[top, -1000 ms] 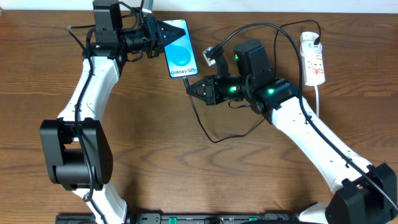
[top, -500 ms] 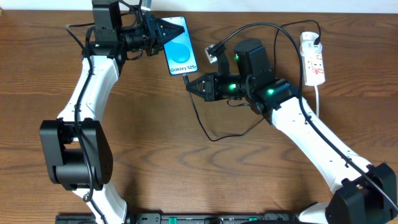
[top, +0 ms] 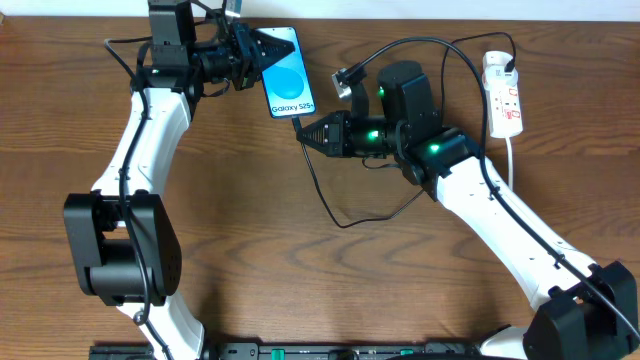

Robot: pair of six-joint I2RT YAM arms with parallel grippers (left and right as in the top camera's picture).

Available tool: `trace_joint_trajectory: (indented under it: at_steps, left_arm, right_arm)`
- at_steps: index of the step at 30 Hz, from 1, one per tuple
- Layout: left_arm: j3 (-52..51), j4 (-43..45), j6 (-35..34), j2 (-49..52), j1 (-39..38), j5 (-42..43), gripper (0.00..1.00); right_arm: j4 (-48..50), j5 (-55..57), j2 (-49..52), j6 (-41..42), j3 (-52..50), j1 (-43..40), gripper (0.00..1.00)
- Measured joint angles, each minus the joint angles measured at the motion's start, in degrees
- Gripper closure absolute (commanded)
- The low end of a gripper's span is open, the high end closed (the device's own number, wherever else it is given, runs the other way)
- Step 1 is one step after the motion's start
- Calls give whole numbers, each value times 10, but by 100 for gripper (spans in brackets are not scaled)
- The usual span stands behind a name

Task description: Plug charger to phone and switch on socket

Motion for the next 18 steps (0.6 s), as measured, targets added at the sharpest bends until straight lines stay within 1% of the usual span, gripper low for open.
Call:
trace_joint_trajectory:
  at_steps: [18]
  left_arm:
    - [0, 1, 2, 1, -21, -39, 93]
  right_arm:
    - [-6, 20, 0, 38, 0, 0, 99]
